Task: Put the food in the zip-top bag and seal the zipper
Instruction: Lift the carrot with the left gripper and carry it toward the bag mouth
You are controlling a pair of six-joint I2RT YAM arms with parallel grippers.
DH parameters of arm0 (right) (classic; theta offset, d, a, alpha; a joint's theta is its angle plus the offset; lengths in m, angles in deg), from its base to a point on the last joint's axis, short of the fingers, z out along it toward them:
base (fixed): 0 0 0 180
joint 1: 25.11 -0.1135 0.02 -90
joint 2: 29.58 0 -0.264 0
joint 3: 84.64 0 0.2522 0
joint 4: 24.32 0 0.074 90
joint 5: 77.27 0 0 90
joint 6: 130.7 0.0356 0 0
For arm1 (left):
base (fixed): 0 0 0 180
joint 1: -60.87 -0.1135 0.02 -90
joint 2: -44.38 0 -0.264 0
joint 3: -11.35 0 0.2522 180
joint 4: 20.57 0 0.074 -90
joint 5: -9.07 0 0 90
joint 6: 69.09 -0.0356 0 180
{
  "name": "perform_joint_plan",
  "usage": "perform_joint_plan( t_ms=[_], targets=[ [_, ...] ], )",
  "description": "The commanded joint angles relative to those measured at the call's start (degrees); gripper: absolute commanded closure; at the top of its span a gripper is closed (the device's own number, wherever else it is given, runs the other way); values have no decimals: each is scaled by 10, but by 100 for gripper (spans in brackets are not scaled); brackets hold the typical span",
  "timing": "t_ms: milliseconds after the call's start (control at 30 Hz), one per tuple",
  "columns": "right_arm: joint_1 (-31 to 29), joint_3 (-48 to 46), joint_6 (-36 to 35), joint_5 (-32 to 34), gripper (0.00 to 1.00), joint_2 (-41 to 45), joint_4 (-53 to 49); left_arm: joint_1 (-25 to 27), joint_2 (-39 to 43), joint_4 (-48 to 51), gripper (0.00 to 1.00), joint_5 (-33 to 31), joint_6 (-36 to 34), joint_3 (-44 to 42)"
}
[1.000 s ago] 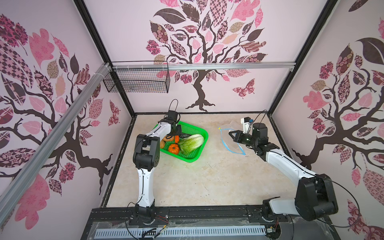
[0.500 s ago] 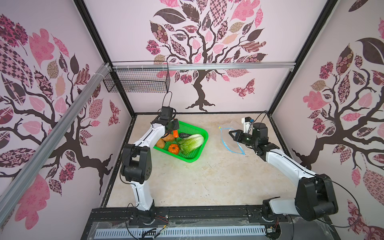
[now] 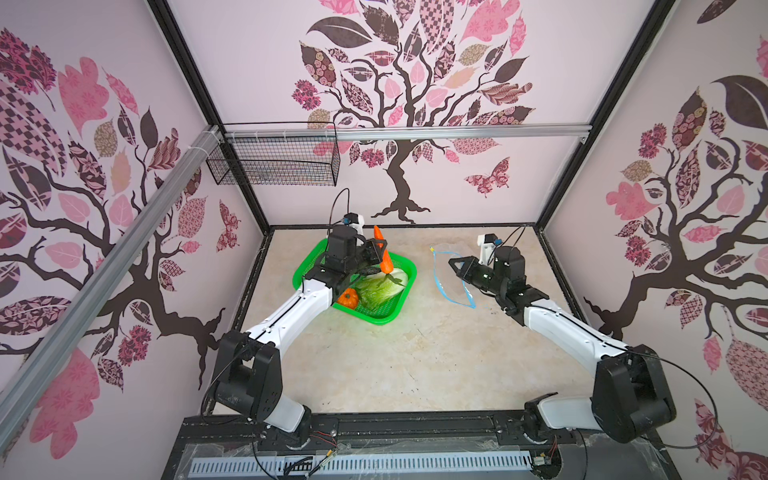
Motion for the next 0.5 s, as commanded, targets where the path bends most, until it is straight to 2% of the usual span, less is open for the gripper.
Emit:
perform_joint_plan(
  t_ms=[0, 133, 233, 367, 467],
  targets=[
    [-20, 29, 47, 45, 100, -15, 23, 33, 31, -138, 83, -17, 53, -37],
    [-28, 41, 76, 51, 100, -13, 34, 75, 31, -224, 83, -66, 54, -55],
    [-29, 44, 95, 54, 100, -10, 38, 87, 18, -297, 84, -70, 81, -68],
    [-31, 55, 121, 22, 100, -8, 43, 104, 5, -365, 84, -99, 84, -81],
    [-32, 80, 101, -6, 100, -10, 16, 107, -7, -393, 83, -72, 76, -73]
  ],
)
